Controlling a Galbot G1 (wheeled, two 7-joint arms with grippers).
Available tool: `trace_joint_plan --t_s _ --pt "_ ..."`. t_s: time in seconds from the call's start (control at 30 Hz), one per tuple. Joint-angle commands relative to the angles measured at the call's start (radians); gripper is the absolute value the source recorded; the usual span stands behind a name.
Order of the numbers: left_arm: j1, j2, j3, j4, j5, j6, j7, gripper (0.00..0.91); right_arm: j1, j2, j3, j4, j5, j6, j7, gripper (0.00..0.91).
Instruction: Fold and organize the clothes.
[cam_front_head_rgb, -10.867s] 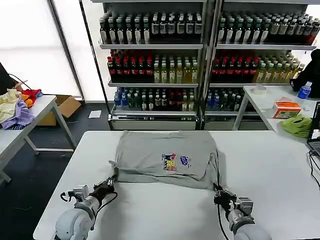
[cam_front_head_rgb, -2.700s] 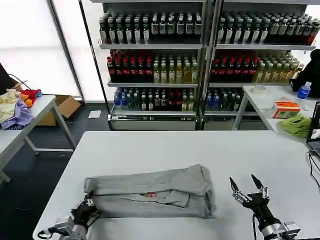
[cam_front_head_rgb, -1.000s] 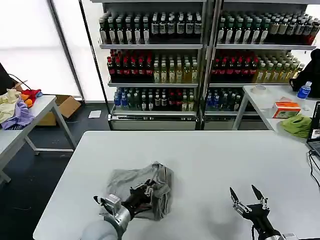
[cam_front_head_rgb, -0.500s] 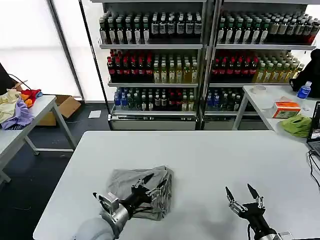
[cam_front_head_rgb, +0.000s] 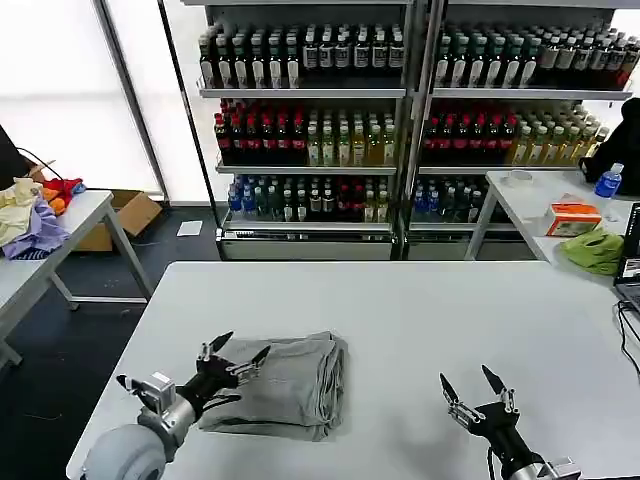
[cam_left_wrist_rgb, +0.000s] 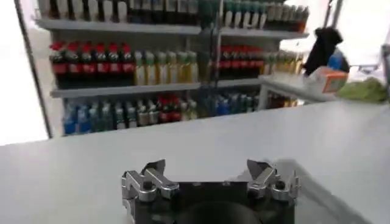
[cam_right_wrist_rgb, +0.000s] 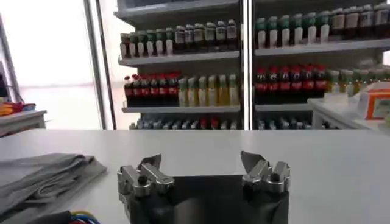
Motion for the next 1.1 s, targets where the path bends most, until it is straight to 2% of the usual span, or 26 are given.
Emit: trace_joint_plan --t_s 0.03,0.23,0.27,0.33,0.37,0.43,0.5,0.6,0.73,1.1 --pt "0.149 -0.058 -0.098 0.017 0.1 0.06 -0.096 0.907 0.003 -0.022 -0.007 -0.006 0.01 -0.002 -0.004 0.907" --pt "0.139 -0.087 -0.066 0.033 0.072 0.061 -0.138 0.907 0.004 -0.028 -0.004 -0.007 0.016 -0.003 -0.004 0.907" --pt "0.136 -0.088 -0.062 0.036 0.064 0.061 -0.141 0.867 0.004 -0.028 -0.004 -0.006 0.016 -0.003 -0.004 0.907" --pt "0.13 -0.09 -0.055 0.042 0.048 0.063 -0.144 0.685 0.003 -0.028 -0.003 -0.006 0.016 -0.003 -0.004 0.907" --pt "0.129 -0.092 -0.05 0.043 0.03 0.064 -0.147 0.645 0.002 -0.027 -0.003 -0.005 0.016 -0.003 -0.004 0.907" --pt "0.127 -0.099 -0.045 0.043 0.013 0.07 -0.15 0.504 0.002 -0.026 -0.002 -0.006 0.016 -0.002 -0.004 0.907" --pt "0.127 -0.104 -0.042 0.043 0.002 0.072 -0.15 0.312 0.002 -0.024 -0.002 -0.006 0.015 -0.002 -0.003 0.907" --pt "0.129 -0.109 -0.037 0.036 -0.047 0.08 -0.151 0.111 0.001 -0.021 -0.002 -0.004 0.014 -0.002 -0.003 0.907" --pt "0.127 -0.119 -0.041 0.043 -0.09 0.085 -0.154 0.03 0.0 -0.015 -0.003 0.0 0.012 -0.003 -0.003 0.907" --pt "0.125 -0.164 -0.056 0.025 -0.161 0.086 -0.165 0.03 -0.002 -0.009 -0.001 0.008 0.01 -0.004 -0.003 0.907"
